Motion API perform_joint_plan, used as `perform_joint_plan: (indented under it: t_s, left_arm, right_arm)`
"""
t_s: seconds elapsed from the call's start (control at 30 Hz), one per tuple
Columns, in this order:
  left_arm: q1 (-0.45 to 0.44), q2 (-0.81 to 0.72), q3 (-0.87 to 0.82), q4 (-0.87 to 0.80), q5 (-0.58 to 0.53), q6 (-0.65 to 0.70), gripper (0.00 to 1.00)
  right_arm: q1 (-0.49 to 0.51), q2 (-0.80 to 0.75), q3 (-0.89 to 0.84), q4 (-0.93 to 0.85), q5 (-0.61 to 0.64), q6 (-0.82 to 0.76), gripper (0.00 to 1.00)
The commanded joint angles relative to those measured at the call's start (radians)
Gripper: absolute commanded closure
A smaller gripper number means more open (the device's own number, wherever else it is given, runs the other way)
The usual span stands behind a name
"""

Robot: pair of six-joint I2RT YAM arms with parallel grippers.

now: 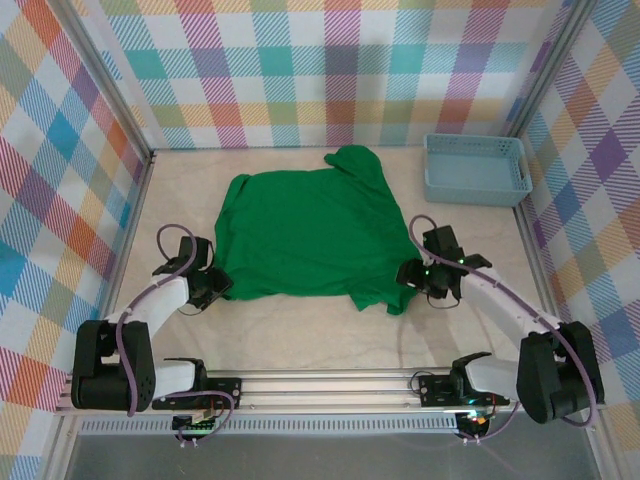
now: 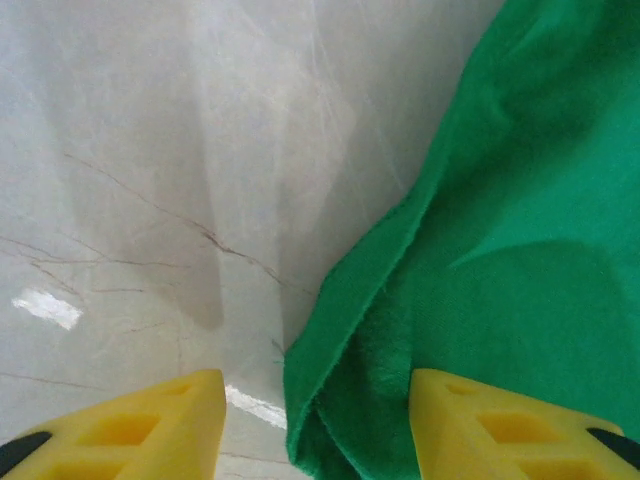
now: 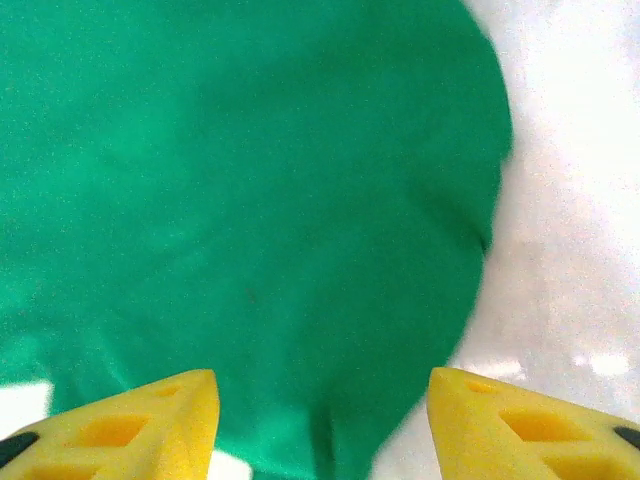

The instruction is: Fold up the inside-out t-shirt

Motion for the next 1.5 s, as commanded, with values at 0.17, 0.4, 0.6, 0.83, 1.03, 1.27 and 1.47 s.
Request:
perform_joint_plan:
  t_s: [0.17, 0.4, 0.6, 0.83, 1.03, 1.27, 1.47]
  left_arm:
    - [-0.012, 0.026, 0.007, -0.011, -0.014, -0.042, 0.66]
    - [-0.014, 0.075, 0.001, 0.036, 0.009, -0.066, 0.83]
    - [-0.016, 0.11, 0.009, 0.063, 0.031, -0.067, 0.99]
    - [-0.017, 0.1, 0.035, 0.051, 0.033, -0.048, 1.0]
    - [-0.013, 0.017, 0.15, -0.029, -0.016, 0.002, 1.0]
    - [0.019, -0.176, 0.299, 0.002, -0.035, 0.028, 1.0]
    - [0.025, -0.014, 0.425, 0.102, 0.122, 0.064, 1.0]
  right_arm:
    - [0.032, -0.079, -0.068, -0.068, -0.02, 0.083, 0.49]
    - [0.077, -0.012, -0.098, 0.036, -0.091, 0.121, 0.51]
    - [0.11, 0.073, -0.099, 0.101, -0.094, 0.151, 0.55]
    - [0.116, 0.056, -0.067, 0.038, -0.046, 0.133, 0.81]
    - [0.044, -0.133, 0.088, -0.204, -0.001, 0.023, 1.0]
    - [-0.272, -0.178, 0.321, -0.287, -0.195, -0.104, 1.0]
    - [-0.361, -0.061, 0.437, -0.188, -0.288, -0.066, 1.0]
